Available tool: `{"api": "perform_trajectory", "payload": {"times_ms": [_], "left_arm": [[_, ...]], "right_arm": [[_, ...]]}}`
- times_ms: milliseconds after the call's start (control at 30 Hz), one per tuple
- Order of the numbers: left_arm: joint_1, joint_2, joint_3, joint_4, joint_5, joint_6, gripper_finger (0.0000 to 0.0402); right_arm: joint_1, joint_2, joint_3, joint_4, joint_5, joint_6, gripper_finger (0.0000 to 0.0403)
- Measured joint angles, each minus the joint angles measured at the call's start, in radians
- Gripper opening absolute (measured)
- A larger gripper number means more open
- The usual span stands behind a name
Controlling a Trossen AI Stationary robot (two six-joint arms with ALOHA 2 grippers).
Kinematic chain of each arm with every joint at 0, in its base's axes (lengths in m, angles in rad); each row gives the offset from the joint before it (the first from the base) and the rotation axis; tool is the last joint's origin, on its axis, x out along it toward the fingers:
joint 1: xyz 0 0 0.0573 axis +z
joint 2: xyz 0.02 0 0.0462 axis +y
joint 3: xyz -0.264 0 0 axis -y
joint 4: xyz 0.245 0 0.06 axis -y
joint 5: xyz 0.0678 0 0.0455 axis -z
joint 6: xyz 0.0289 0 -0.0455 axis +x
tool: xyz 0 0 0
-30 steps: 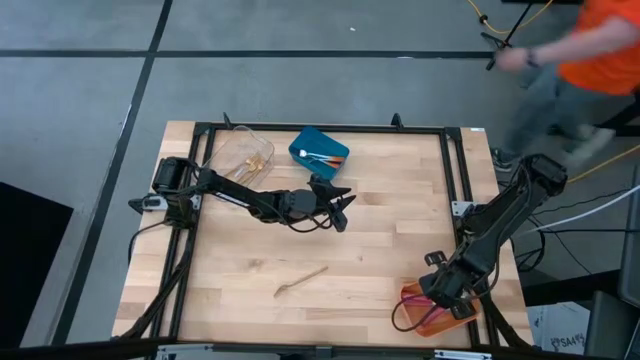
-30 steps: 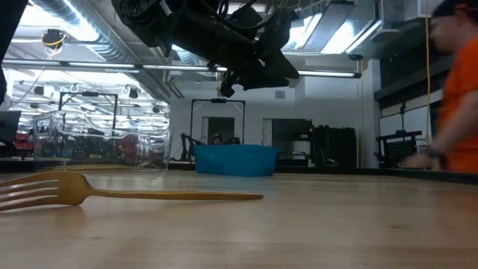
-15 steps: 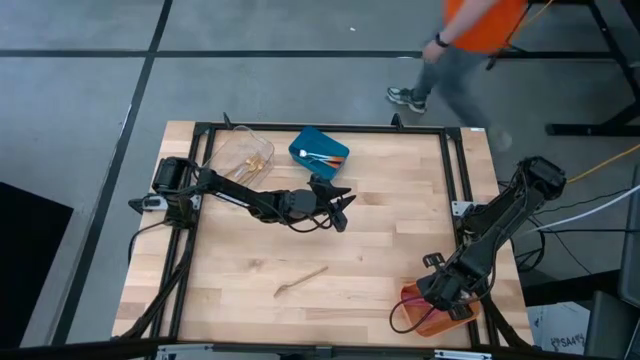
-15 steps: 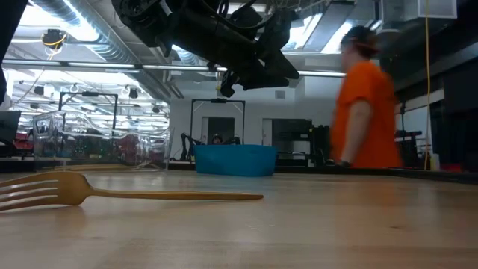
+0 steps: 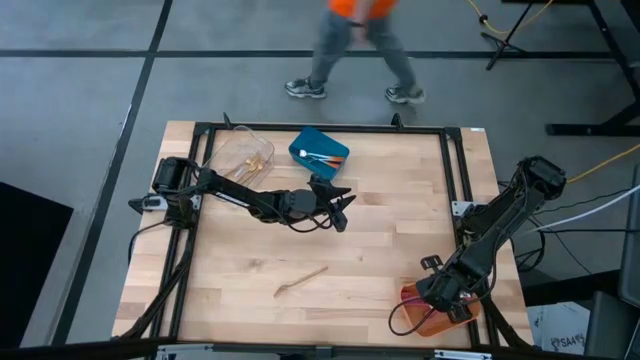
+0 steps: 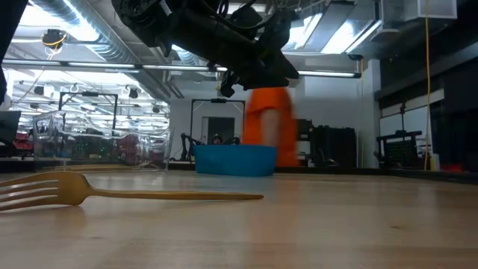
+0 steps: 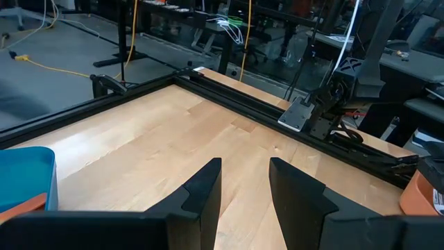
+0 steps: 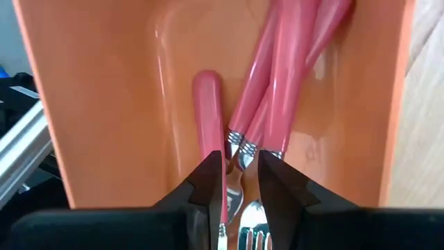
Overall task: Sort silverware by color (type)
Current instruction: Put the gold fork into the transparent bin
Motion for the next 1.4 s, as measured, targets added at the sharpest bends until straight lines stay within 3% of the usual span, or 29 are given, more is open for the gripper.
{"api": "perform_trajectory", "payload": {"times_ms": [167, 633, 867, 1000, 1267, 1400], "left_arm": [[0.0, 0.0, 0.0, 0.0, 0.0, 0.0, 0.0115], [-0.006, 0.0, 0.0, 0.0, 0.0, 0.002, 0.0115], [-0.007, 0.0, 0.0, 0.0, 0.001, 0.002, 0.0115], [-0.012, -0.027, 0.0, -0.01, 0.071, 0.037, 0.0115], [-0.082, -0.142, 0.001, -0.218, 0.126, 0.087, 0.0115], [-0.133, -0.193, 0.001, -0.329, 0.124, 0.083, 0.0115]], "right_arm": [[0.0, 0.0, 0.0, 0.033, 0.01, -0.001, 0.0083], [0.0, 0.0, 0.0, 0.277, 0.196, -0.105, 0.0083], [0.0, 0.0, 0.0, 0.312, 0.244, -0.11, 0.0083], [0.0, 0.0, 0.0, 0.311, 0.259, -0.11, 0.0083], [-0.04, -0.002, 0.0, 0.304, 0.26, -0.116, 0.0083], [-0.08, -0.002, 0.022, 0.288, 0.259, -0.2, 0.0083]]}}
